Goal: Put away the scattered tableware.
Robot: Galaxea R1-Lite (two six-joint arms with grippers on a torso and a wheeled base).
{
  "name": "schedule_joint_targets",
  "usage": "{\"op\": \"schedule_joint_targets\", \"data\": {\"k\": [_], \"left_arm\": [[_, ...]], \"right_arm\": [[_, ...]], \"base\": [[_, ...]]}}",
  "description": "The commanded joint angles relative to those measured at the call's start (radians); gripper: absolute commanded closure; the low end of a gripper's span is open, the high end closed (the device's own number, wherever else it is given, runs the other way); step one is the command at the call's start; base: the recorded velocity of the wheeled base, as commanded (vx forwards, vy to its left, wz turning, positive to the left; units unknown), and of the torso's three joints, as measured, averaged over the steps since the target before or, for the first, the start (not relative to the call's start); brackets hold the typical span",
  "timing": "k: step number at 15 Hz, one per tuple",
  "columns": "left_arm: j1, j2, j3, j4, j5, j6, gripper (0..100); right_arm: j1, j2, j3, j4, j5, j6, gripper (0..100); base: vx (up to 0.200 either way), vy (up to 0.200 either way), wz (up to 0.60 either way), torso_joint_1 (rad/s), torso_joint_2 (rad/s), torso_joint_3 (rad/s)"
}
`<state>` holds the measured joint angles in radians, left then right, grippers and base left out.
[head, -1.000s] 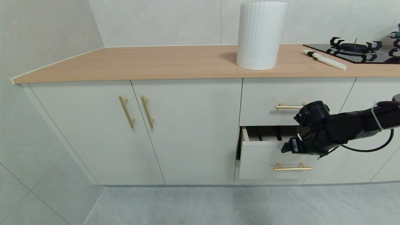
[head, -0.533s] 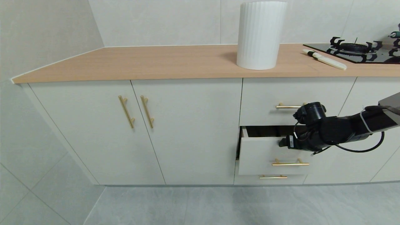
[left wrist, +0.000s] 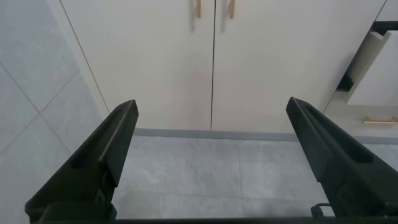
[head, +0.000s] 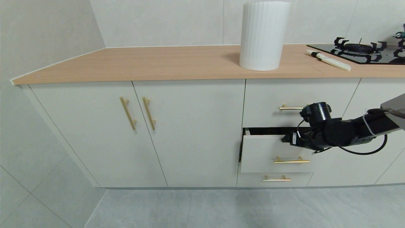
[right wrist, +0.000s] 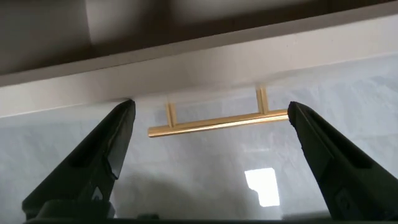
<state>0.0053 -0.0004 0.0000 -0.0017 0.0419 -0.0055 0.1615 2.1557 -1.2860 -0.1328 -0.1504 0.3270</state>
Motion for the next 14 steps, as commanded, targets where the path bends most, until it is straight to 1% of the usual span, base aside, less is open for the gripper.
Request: {"op": "schedule_joint_targets", "data": {"k": [1, 2, 6, 8, 11, 14], "left_arm": [[0.001, 0.0, 0.0, 0.0, 0.001, -0.001, 0], [0.001, 0.0, 0.0, 0.0, 0.0, -0.001, 0], [0.001, 0.0, 0.0, 0.0, 0.001, -0.001, 0], [0.001, 0.0, 0.0, 0.0, 0.0, -0.001, 0], [0.001, 0.0, 0.0, 0.0, 0.001, -0.001, 0], [0.001, 0.0, 0.0, -0.001, 0.0, -0.001, 0]], "right_arm": [[0.001, 0.018, -0.001, -0.025, -0.005, 0.004, 0], [0.0, 0.032, -0.001, -0.067, -0.014, 0.004, 0], [0.001, 0.059, -0.006, -0.119, -0.06, 0.006, 0], [0.0, 0.075, -0.009, -0.159, -0.066, 0.006, 0], [0.001, 0.115, -0.009, -0.263, -0.121, 0.007, 0], [0.001, 0.13, -0.012, -0.295, -0.132, 0.007, 0]], "base": [[0.0, 0.0, 0.0, 0.0, 0.0, 0.0], [0.0, 0.0, 0.0, 0.0, 0.0, 0.0], [0.0, 0.0, 0.0, 0.0, 0.0, 0.0], [0.0, 0.0, 0.0, 0.0, 0.0, 0.0], [0.0, 0.0, 0.0, 0.0, 0.0, 0.0], [0.0, 0.0, 0.0, 0.0, 0.0, 0.0]]}}
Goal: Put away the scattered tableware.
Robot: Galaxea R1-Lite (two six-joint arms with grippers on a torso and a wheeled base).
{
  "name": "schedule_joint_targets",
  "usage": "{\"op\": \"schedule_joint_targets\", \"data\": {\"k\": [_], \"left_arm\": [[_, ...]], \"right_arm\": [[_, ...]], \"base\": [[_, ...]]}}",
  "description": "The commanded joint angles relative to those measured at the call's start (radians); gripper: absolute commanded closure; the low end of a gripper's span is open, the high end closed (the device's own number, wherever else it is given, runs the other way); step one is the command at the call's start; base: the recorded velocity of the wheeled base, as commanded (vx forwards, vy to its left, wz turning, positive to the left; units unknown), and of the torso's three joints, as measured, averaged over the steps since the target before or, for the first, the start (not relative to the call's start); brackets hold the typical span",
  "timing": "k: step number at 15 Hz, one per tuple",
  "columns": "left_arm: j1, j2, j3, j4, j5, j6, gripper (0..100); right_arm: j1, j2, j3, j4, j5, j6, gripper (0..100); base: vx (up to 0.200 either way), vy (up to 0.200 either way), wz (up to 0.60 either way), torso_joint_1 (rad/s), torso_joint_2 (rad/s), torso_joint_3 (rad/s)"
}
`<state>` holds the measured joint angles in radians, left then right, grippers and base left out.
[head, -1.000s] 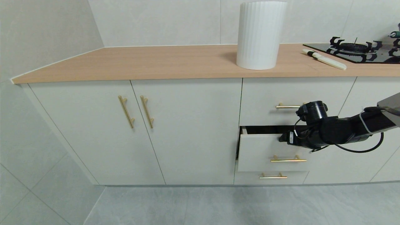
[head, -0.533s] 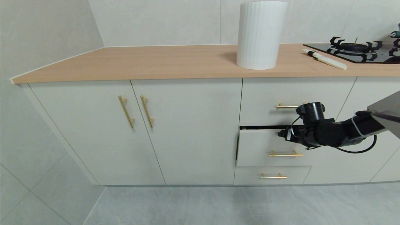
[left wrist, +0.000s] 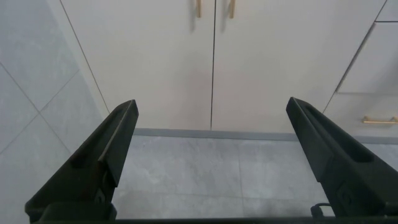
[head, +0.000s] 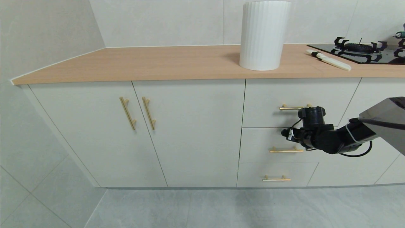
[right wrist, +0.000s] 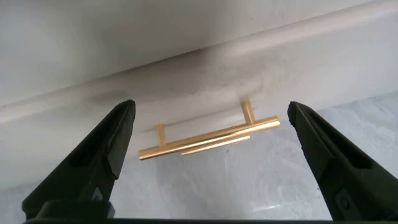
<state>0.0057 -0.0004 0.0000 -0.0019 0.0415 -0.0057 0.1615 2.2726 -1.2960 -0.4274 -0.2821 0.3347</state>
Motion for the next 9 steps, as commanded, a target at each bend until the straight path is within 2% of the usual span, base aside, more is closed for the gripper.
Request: {"op": "schedule_joint_targets", "data": {"k": [1, 9], "left_arm": [[0.0, 0.0, 0.0, 0.0, 0.001, 0.0, 0], [0.0, 0.0, 0.0, -0.001, 0.0, 0.0, 0]], "right_arm": [[0.001, 0.013, -0.003, -0.007, 0.0, 0.0, 0], [0.0, 0.005, -0.009, -0.016, 0.0, 0.014, 0]], "base": [[0.0, 0.0, 0.0, 0.0, 0.0, 0.0], [0.0, 0.0, 0.0, 0.0, 0.0, 0.0]]}}
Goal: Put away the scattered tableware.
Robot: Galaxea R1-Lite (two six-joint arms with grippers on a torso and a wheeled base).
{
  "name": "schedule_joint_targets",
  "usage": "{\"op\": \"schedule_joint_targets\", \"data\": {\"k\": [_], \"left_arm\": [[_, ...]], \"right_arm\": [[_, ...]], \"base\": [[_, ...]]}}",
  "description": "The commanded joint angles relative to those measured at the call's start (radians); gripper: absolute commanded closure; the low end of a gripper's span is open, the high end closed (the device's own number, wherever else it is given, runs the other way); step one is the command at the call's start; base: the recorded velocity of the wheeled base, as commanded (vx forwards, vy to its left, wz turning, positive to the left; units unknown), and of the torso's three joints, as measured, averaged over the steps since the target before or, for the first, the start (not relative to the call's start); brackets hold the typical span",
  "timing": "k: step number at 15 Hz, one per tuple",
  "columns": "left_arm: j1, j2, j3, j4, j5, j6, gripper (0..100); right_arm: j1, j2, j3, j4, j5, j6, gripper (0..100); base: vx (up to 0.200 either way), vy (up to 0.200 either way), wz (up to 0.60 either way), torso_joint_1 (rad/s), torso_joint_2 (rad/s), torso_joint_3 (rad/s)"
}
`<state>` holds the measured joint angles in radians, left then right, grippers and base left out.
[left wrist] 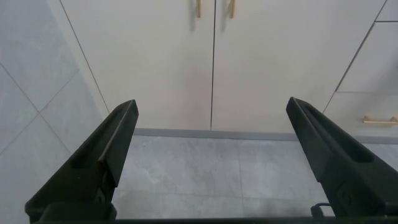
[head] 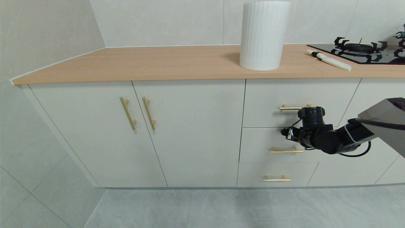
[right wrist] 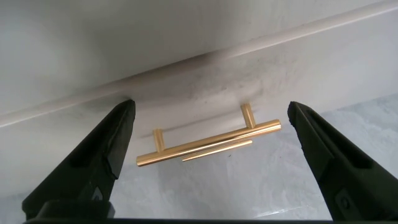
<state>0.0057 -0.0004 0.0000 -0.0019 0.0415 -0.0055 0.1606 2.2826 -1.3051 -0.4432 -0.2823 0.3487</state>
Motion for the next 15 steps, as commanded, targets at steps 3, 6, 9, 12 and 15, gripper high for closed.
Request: {"op": "schedule_joint_targets", "data": {"k": [3, 6, 9, 12, 15], "left_arm": [[0.0, 0.0, 0.0, 0.0, 0.0, -0.001, 0], [0.0, 0.0, 0.0, 0.0, 0.001, -0.001, 0], [0.0, 0.0, 0.0, 0.0, 0.001, -0.001, 0], [0.0, 0.0, 0.0, -0.001, 0.0, -0.001, 0], [0.0, 0.0, 0.0, 0.0, 0.0, -0.001, 0]], "right_arm": [[-0.001, 0.012, -0.016, -0.002, -0.001, 0.013, 0], [0.007, -0.15, 0.119, 0.001, -0.061, 0.016, 0], [0.003, -0.385, 0.302, 0.0, -0.067, 0.018, 0], [0.0, -0.742, 0.478, 0.008, -0.078, -0.02, 0], [0.005, -1.031, 0.63, 0.018, -0.107, -0.123, 0]], "base": [[0.0, 0.0, 0.0, 0.0, 0.0, 0.0], [0.0, 0.0, 0.0, 0.0, 0.0, 0.0], [0.0, 0.0, 0.0, 0.0, 0.0, 0.0], [0.0, 0.0, 0.0, 0.0, 0.0, 0.0], [0.0, 0.0, 0.0, 0.0, 0.0, 0.0]]}}
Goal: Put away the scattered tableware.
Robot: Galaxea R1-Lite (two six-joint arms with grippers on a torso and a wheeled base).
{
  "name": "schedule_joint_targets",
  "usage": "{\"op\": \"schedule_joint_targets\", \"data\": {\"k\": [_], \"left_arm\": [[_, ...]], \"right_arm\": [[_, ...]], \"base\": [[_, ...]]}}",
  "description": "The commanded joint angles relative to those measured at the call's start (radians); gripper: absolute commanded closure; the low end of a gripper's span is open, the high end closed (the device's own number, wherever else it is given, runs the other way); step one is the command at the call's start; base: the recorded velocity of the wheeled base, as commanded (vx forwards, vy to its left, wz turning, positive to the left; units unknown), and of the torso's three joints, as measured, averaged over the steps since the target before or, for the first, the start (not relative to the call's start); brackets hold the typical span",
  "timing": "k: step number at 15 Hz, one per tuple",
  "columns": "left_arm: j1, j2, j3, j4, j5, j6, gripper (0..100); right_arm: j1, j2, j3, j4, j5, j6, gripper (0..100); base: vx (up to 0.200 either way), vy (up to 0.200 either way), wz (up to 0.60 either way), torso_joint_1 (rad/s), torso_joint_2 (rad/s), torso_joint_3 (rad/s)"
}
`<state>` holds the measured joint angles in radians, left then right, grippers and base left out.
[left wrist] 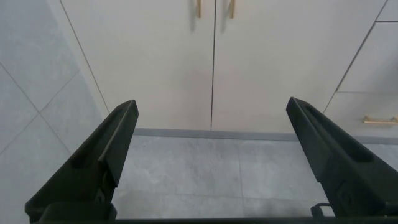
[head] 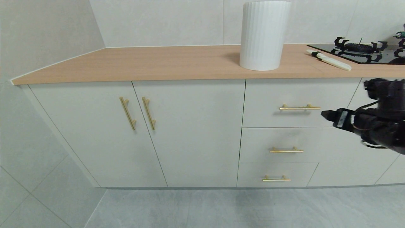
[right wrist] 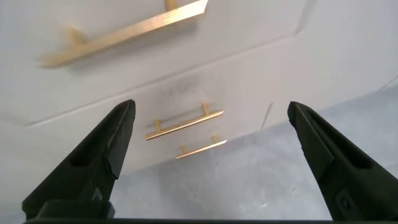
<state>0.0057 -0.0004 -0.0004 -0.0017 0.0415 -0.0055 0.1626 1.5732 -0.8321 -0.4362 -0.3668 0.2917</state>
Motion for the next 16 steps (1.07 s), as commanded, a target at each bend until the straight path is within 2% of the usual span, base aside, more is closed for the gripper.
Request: {"op": "schedule_joint_targets", "data": {"k": [1, 5, 6, 7, 11, 14, 16], "left_arm": [[0.0, 0.0, 0.0, 0.0, 0.0, -0.001, 0], [0.0, 0.0, 0.0, -0.001, 0.001, -0.001, 0], [0.0, 0.0, 0.0, -0.001, 0.001, -0.001, 0], [0.0, 0.0, 0.0, 0.0, 0.0, -0.001, 0], [0.0, 0.0, 0.0, 0.0, 0.001, -0.001, 0], [0.0, 0.0, 0.0, 0.0, 0.0, -0.001, 0], [0.0, 0.0, 0.0, -0.001, 0.001, -0.001, 0]], "right_arm": [[0.003, -0.401, 0.199, 0.025, -0.032, -0.08, 0], [-0.024, -0.733, 0.344, 0.094, -0.052, -0.16, 0], [-0.024, -0.733, 0.344, 0.094, -0.052, -0.16, 0], [-0.04, -0.895, 0.403, 0.134, -0.098, -0.295, 0], [-0.086, -1.179, 0.55, 0.18, -0.199, -0.447, 0], [-0.167, -1.385, 0.61, 0.317, -0.181, -0.457, 0], [-0.169, -1.503, 0.676, 0.361, -0.113, -0.457, 0]], "base": [[0.0, 0.0, 0.0, 0.0, 0.0, 0.0], [0.0, 0.0, 0.0, 0.0, 0.0, 0.0], [0.0, 0.0, 0.0, 0.0, 0.0, 0.0], [0.0, 0.0, 0.0, 0.0, 0.0, 0.0], [0.0, 0.0, 0.0, 0.0, 0.0, 0.0], [0.0, 0.0, 0.0, 0.0, 0.0, 0.0], [0.0, 0.0, 0.0, 0.0, 0.0, 0.0]]}}
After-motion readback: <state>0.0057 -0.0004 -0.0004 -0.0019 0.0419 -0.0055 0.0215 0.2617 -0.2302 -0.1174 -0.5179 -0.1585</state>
